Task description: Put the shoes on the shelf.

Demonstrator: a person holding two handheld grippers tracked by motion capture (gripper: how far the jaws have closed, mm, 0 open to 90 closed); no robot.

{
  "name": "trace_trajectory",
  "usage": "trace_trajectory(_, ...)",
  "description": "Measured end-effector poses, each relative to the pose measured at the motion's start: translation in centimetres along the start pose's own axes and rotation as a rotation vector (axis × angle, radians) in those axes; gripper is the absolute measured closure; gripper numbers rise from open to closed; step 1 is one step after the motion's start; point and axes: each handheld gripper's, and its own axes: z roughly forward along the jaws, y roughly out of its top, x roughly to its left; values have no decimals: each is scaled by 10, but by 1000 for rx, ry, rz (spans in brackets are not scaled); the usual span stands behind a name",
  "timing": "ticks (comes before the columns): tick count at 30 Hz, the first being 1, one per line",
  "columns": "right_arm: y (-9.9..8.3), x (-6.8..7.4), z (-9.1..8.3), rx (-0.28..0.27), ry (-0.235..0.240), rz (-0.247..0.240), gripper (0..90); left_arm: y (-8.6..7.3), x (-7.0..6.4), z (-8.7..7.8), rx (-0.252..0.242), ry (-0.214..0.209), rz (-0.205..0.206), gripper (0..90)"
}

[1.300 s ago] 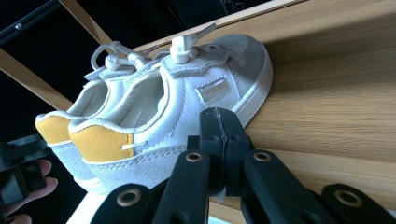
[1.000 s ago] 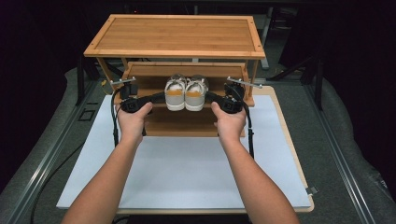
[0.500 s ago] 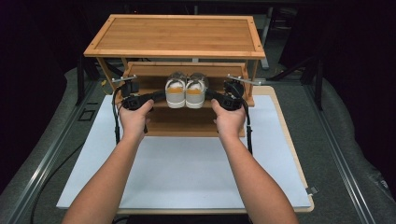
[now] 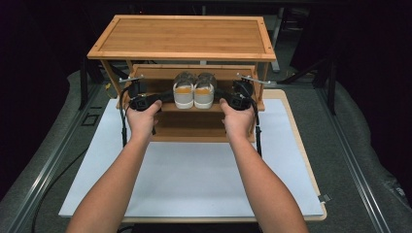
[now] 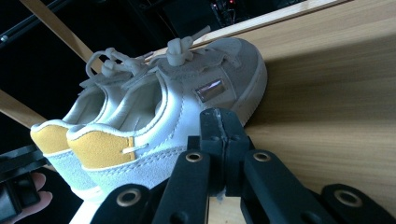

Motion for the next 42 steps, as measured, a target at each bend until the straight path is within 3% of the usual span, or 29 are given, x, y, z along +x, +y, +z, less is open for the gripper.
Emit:
trace_trajectory(10,3,0,8,-4,-10,-1,900,6,1,7,-5,35,15,900)
trace_trajectory(28,9,-1,20,-2,-45,-27,900,11,8,16,-11,39,2,900)
trace_trajectory(29,11,-1,19,20,-42,-35,900,11,8,17,-13,39,2,900)
trace_trajectory(30,10,-1,22,-1,-52,-35,900,12,8,18,-9,46,5,900)
trace_trajectory(35,11,-2,26,0,-62,-36,900,14,4,22,-1,88,40,900)
trace_trajectory(42,11,-3,27,-7,-61,-29,900,14,7,22,-3,77,34,899)
